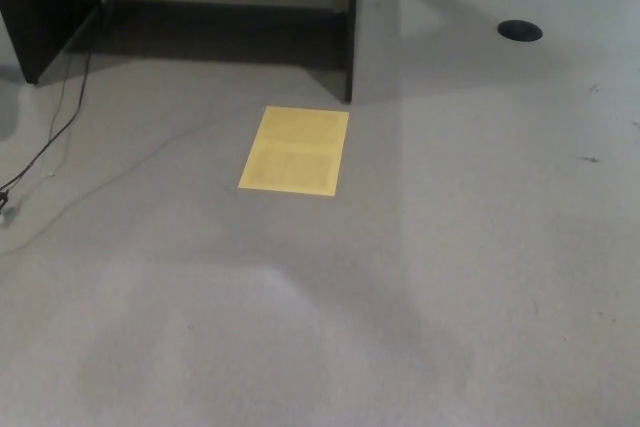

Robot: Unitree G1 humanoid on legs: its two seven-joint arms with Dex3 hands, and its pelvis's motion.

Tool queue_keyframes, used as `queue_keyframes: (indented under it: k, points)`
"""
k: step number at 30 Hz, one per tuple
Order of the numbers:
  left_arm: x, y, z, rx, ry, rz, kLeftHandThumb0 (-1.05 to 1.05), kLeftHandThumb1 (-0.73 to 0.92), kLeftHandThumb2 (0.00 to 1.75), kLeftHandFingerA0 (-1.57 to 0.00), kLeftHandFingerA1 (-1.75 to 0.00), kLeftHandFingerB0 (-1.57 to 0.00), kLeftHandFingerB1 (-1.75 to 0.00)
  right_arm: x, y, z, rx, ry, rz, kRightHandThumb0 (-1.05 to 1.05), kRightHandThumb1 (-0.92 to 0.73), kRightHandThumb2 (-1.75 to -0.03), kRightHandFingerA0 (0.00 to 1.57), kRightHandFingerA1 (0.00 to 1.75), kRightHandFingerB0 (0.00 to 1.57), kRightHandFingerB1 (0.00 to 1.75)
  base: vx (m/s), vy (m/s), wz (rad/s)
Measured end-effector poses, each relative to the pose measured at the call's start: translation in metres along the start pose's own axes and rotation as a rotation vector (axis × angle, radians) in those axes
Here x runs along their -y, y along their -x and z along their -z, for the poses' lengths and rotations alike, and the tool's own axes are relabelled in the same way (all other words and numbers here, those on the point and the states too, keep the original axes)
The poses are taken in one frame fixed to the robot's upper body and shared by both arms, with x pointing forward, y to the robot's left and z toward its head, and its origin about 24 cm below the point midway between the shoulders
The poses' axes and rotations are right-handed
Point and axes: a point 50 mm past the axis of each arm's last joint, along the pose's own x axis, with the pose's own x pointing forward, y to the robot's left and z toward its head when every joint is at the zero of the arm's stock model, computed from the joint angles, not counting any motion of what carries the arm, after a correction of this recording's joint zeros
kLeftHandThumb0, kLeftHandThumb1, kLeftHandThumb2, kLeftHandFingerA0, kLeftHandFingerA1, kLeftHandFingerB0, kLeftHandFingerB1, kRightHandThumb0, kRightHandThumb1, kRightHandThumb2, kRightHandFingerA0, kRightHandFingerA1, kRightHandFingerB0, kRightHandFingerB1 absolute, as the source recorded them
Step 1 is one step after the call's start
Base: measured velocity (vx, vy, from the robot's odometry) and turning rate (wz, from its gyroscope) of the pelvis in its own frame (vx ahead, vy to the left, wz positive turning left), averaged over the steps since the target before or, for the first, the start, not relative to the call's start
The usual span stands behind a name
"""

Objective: A person is holding a toilet paper roll and the robot extends its left hand to grab the roll by inserting its thumb into the gap in the middle and brings its hand down by its side. Then it extends its arm again to hand the toilet paper roll back to the person.

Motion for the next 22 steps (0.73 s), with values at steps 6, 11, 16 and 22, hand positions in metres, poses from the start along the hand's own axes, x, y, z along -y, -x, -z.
queue_keyframes:
  k: [6, 11, 16, 22]
  points:
    - [-0.001, 0.005, 0.025, -0.077, 0.019, -0.059, -0.11, 0.33, 0.81, -0.25, -0.53, -0.17, -0.48, -0.004, 0.002, 0.006, -0.022, -0.006, -0.009, -0.42, -0.55, -0.85, 0.64, 0.67, 0.41, 0.52, 0.0, 0.0, 0.0]
    - [-0.005, 0.0, 0.02, -0.042, -0.01, -0.101, -0.22, 0.48, 0.59, -0.42, -0.4, -0.43, -0.37, -0.004, 0.002, 0.007, -0.028, -0.013, -0.006, -0.43, -0.55, -0.86, 0.62, 0.66, 0.41, 0.52, 0.0, 0.0, 0.0]
    - [-0.008, -0.001, 0.016, -0.012, -0.06, -0.117, -0.21, 0.49, 0.55, -0.49, -0.39, -0.56, -0.4, -0.005, 0.003, 0.008, -0.03, -0.017, -0.004, -0.44, -0.55, -0.86, 0.61, 0.64, 0.42, 0.53, 0.0, 0.0, 0.0]
    - [-0.01, 0.003, 0.016, 0.009, -0.092, -0.131, -0.19, 0.49, 0.55, -0.49, -0.39, -0.55, -0.39, -0.009, 0.006, 0.012, -0.031, -0.02, -0.005, -0.43, -0.56, -0.86, 0.6, 0.65, 0.39, 0.52, 0.0, 0.0, 0.0]
